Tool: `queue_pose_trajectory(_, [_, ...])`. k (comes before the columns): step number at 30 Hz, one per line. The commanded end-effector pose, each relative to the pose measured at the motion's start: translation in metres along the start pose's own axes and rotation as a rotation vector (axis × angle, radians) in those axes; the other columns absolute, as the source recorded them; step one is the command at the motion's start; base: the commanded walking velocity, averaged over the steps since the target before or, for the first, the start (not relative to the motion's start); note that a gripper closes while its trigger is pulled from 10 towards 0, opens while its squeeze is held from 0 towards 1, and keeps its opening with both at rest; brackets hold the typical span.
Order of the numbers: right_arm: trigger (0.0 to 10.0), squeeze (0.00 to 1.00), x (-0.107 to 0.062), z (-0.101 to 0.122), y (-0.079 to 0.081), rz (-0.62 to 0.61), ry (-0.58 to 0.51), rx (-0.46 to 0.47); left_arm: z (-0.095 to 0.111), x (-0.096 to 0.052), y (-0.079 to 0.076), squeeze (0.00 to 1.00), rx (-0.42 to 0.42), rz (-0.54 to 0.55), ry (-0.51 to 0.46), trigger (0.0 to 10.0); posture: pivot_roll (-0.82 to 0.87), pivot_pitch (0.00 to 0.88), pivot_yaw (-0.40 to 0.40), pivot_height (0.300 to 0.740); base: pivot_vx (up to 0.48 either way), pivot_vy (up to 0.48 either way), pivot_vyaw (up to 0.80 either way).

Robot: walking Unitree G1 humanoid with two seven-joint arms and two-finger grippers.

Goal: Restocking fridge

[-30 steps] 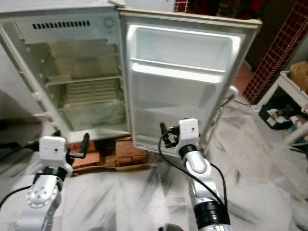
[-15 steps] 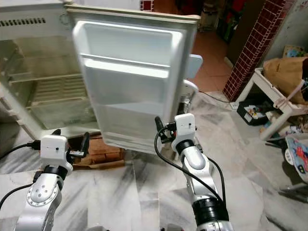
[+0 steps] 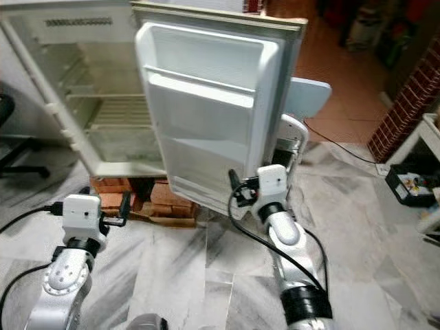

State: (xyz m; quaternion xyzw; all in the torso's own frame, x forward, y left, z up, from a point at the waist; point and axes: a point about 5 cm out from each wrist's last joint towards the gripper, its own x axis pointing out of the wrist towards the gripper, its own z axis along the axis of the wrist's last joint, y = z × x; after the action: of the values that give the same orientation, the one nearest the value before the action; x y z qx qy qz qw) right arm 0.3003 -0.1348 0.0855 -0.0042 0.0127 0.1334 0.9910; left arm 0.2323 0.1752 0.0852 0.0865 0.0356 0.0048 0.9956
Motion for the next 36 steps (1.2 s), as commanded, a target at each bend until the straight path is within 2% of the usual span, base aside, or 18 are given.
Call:
queue_pose_trajectory(1, [10.0,0.0,0.002,0.002,-0.006,-0.02,-0.003,-0.003,0.003,0.002,0.0,0.0,0.012,0.0,-0.012,10.0,0.0,0.018,0.01,0.74,0.409,0.0,0.0])
queue_pose_trajectory(18, [10.0,0.0,0.002,0.001,-0.004,-0.016,-0.001,-0.019,0.004,0.004,-0.007,0.0,0.002,-0.032,-0.022,10.0,0.0,0.028,0.013,0.74,0.444,-0.03,0.0])
queue_pose_trajectory(32, [10.0,0.0,0.002,-0.002,-0.003,-0.012,0.009,-0.021,0.001,0.001,-0.011,0.0,-0.002,-0.036,-0.01,10.0,0.0,0.024,0.007,0.74,0.0,0.0,0.0])
queue_pose_trajectory(36, [10.0,0.0,0.001,-0.004,-0.003,-0.007,0.015,-0.022,0.001,0.001,-0.011,0.0,-0.005,-0.04,-0.012,10.0,0.01,0.025,0.009,0.74,0.0,-0.4,0.0])
